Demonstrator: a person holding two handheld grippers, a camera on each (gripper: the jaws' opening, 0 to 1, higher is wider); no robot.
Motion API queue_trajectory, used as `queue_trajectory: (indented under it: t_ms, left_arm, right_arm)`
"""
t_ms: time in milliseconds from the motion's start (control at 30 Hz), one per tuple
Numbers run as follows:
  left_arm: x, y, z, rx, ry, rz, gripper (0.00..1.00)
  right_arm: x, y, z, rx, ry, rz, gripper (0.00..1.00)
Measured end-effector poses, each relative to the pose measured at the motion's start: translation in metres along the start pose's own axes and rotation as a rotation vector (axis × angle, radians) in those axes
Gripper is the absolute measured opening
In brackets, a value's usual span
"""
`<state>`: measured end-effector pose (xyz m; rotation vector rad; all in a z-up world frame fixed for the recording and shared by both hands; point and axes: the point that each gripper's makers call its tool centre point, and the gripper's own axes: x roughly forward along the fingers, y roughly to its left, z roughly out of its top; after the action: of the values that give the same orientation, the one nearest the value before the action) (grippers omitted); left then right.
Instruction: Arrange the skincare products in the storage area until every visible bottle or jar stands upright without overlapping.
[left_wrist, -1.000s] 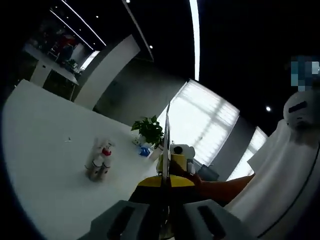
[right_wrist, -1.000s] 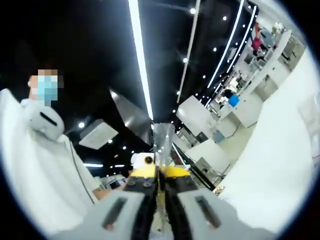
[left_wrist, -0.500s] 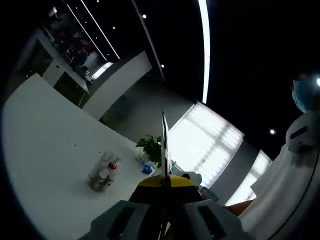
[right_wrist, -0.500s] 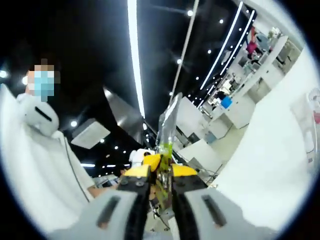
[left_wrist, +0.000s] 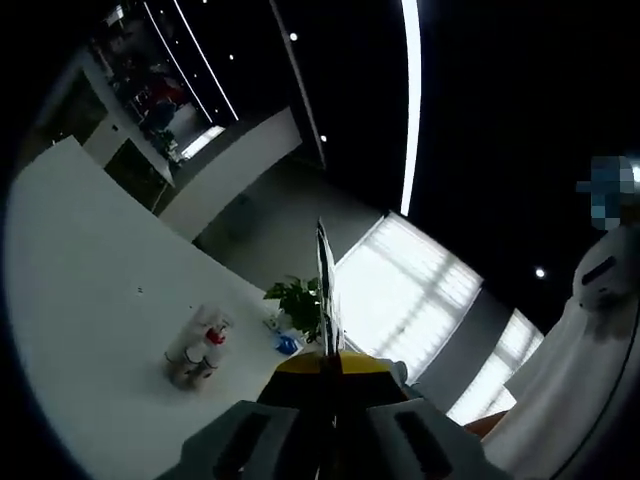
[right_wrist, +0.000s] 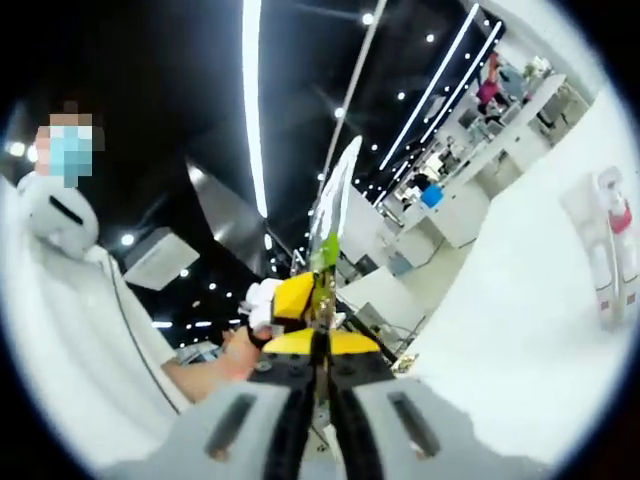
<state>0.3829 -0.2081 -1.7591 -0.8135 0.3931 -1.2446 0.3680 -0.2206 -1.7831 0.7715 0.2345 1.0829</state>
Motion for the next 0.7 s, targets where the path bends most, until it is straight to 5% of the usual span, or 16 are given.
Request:
queue_trajectory:
  t_ms: [367,700]
  left_arm:
    - [0.003,0.015,-0.010,0.086,0.073,0.059,0.04]
    - [0.009,0.021,-0.017,0.076,0.092,0.072,0.07]
  right_arm:
    - [-0.011,-0.008,-0.005,-0.014,0.030,-0.057,0.00]
    - [-0.028,-0.014,0.004,-0.014,0.029,-0.095,0.00]
